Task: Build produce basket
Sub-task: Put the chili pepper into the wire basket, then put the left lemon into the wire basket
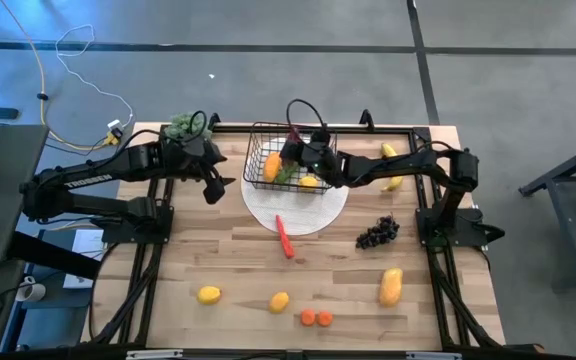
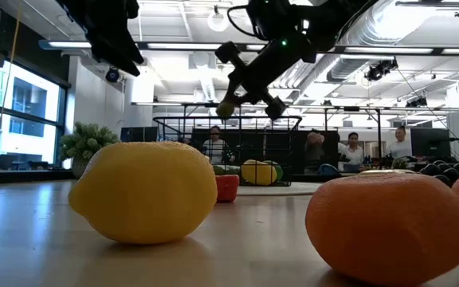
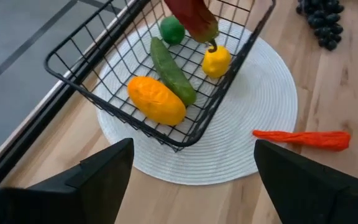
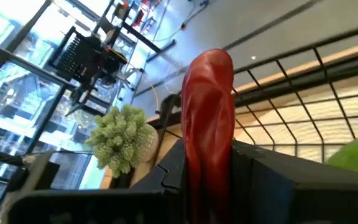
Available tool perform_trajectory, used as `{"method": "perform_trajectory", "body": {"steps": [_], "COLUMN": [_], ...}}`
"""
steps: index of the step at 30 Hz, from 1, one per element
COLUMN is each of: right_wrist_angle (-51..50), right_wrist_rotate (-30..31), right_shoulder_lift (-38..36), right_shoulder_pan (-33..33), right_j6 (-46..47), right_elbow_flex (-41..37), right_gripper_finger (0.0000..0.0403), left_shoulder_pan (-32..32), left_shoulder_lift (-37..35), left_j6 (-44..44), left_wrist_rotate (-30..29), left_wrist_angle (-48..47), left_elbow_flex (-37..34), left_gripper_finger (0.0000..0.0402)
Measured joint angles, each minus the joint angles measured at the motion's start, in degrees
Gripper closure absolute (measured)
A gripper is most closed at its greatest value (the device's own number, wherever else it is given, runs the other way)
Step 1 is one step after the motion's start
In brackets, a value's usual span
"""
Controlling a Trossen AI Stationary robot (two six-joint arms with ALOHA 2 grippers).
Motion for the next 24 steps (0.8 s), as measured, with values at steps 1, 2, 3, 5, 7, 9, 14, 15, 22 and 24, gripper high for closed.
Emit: {"method": "perform_trajectory", "body": {"steps": [1, 2, 3, 5, 7, 9, 14, 15, 22, 24], "right_wrist_angle": [-0.66, -1.31, -2.09, -3.36, -4.23, -4.27, -4.28, -4.26, -4.41, -4.97], "right_wrist_rotate": [-0.95, -2.15, -3.67, -5.36, -5.29, -5.34, -7.22, -7.35, -6.94, -6.64], "right_shoulder_lift": [0.0, 0.0, 0.0, 0.0, 0.0, 0.0, 0.0, 0.0, -0.15, -0.15], "right_shoulder_pan": [-0.14, -0.3, -0.51, -0.87, -1.07, -1.35, -2.02, -2.02, -2.02, -2.02], "right_j6": [0.93, 1.79, 2.15, 2.36, 3.02, 3.56, 3.85, 3.98, 4.87, 4.87], "right_elbow_flex": [0.0, 0.0, 0.0, 0.0, 0.0, 0.0, 0.0, 0.0, 0.0, 0.0], "right_gripper_finger": [0.0358, 0.0358, 0.0357, 0.0356, 0.0348, 0.0335, 0.0286, 0.0277, 0.0253, 0.0255], "left_shoulder_pan": [0.0, 0.0, 0.0, 0.0, 0.0, 0.0, 0.01, 0.04, 1.39, 2.02], "left_shoulder_lift": [0.0, 0.0, 0.12, 0.57, 1.13, 1.88, 3.81, 4.14, 4.69, 4.49], "left_j6": [-0.17, -0.19, -0.23, -0.28, -0.28, -0.28, -0.28, -0.28, -0.3, -0.3], "left_wrist_rotate": [0.01, -0.08, -0.39, -0.45, -0.45, -0.45, -0.63, -0.72, -2.25, -2.31], "left_wrist_angle": [-0.23, -0.41, -0.4, -0.36, -0.36, -0.36, -0.5, -0.65, -0.61, -0.68], "left_elbow_flex": [0.0, 0.0, 0.0, 0.0, 0.01, 0.0, 0.0, 0.0, 0.0, 0.0], "left_gripper_finger": [0.0077, 0.0075, 0.0072, 0.0065, 0.0055, 0.0044, 0.0019, 0.0016, 0.0009, 0.0009]}}
